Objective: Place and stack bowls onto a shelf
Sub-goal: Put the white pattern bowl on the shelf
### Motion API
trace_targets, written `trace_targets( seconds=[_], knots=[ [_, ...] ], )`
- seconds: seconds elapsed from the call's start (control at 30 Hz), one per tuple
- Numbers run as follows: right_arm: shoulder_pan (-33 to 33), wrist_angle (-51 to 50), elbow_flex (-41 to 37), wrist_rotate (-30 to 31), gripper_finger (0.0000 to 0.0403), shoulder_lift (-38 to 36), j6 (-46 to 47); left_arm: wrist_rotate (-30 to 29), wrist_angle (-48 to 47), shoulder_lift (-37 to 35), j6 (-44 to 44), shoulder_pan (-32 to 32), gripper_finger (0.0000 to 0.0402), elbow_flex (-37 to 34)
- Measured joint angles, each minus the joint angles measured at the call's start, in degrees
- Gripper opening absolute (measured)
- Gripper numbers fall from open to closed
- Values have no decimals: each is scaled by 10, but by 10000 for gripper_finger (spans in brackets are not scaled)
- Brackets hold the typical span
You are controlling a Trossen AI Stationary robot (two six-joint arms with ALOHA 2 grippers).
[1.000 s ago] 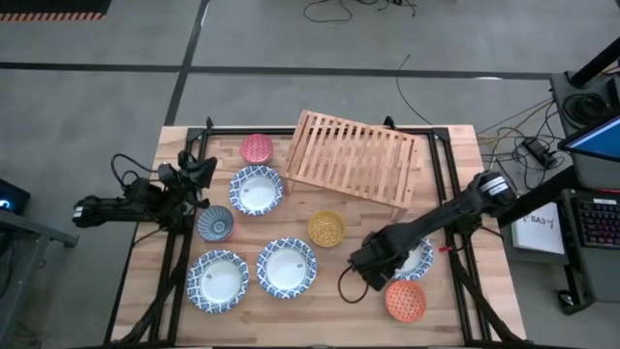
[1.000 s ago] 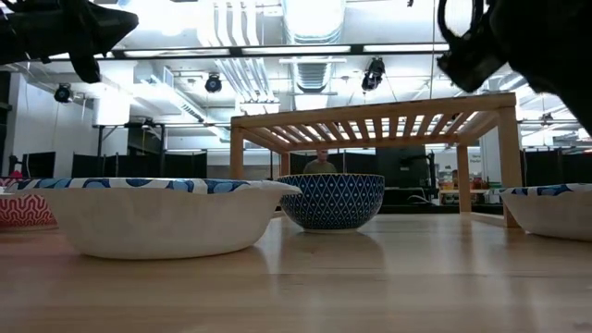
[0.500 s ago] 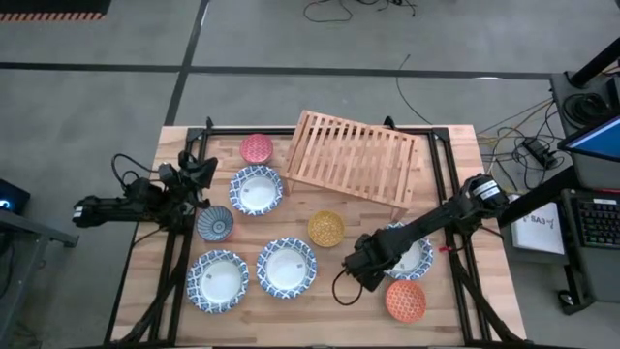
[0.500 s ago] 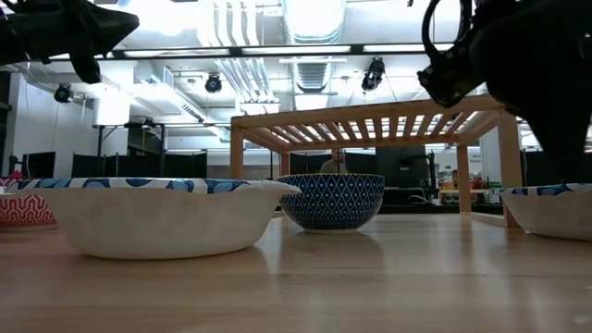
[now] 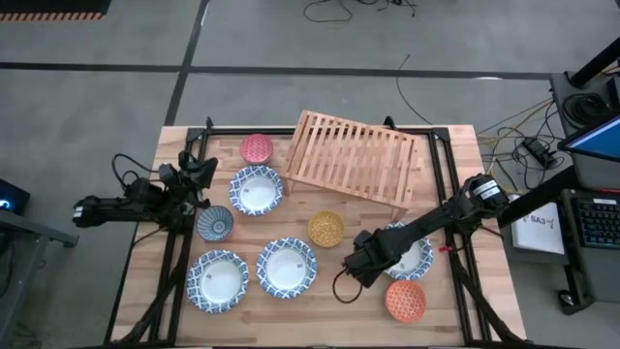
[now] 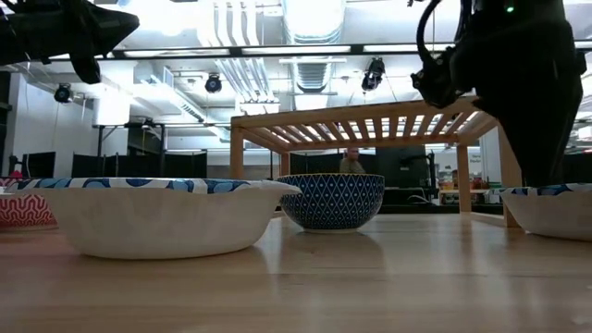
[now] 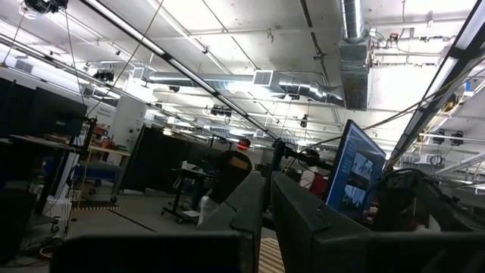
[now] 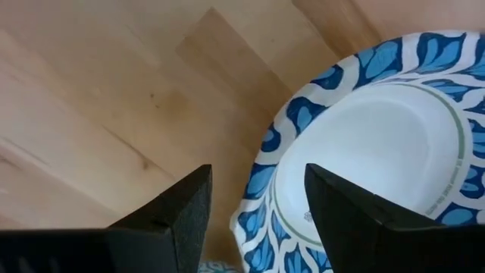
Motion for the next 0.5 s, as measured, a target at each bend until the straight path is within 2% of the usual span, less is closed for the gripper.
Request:
trace_targets(
  seconds=[0.27,0.37,0.5],
  knots=[
    [8,31,-37,-1,196,0,1,0,0,0,0,0,13,0],
    [8,33,-38,-1,176,0,0,0,1,0,0,0,13,0],
    [8,33,-38,-1,126,0,-5,0,1,0,0,0,13,0]
  ],
)
